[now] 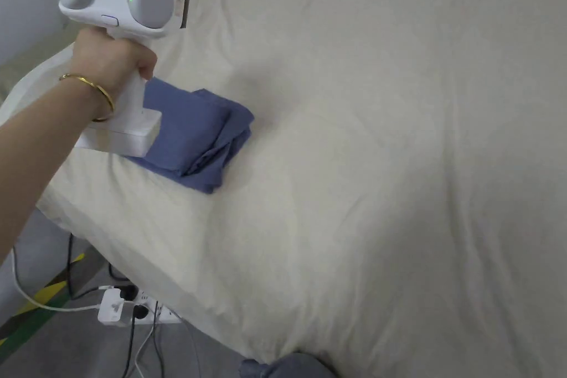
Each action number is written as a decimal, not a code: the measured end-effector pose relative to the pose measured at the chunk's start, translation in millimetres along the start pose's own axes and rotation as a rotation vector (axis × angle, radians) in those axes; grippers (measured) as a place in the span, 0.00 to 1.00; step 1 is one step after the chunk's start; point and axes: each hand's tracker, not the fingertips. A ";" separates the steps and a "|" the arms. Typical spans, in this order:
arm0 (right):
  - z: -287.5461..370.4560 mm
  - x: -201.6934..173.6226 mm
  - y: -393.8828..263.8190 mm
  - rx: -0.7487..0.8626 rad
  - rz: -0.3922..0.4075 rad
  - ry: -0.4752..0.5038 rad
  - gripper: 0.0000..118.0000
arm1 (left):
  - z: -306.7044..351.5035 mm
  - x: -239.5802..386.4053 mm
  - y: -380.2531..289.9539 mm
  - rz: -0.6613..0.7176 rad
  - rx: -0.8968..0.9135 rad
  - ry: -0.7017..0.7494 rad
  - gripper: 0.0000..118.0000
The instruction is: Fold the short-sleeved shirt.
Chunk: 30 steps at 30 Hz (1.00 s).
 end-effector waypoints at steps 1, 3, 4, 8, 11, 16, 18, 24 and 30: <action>6.6 5.1 5.2 0.021 0.000 -0.002 0.01 | 25.5 11.3 12.5 0.018 0.070 -0.021 0.01; 18.5 14.9 15.6 0.061 0.017 -0.020 0.01 | 70.8 31.1 33.8 0.046 0.161 -0.121 0.01; 24.2 28.4 17.2 0.081 0.030 -0.020 0.01 | 94.9 43.2 39.6 0.070 0.212 -0.161 0.01; 54.8 43.6 41.1 0.162 0.061 -0.050 0.01 | 189.2 98.3 53.2 0.117 0.357 -0.323 0.01; 79.1 54.5 52.6 0.232 0.087 -0.107 0.01 | 224.2 142.3 55.8 0.118 0.438 -0.411 0.01; 110.3 66.8 53.6 0.314 0.104 -0.169 0.01 | 285.1 202.7 29.9 0.112 0.505 -0.501 0.01; 117.6 70.4 47.0 0.336 0.112 -0.200 0.01 | 301.8 220.5 11.5 0.109 0.512 -0.531 0.01; 118.9 73.2 14.3 0.342 0.090 -0.230 0.01 | 323.2 253.7 -47.8 0.106 0.462 -0.598 0.01; 110.9 69.8 -23.7 0.290 0.066 -0.221 0.01 | 319.2 252.5 -94.9 0.104 0.363 -0.604 0.01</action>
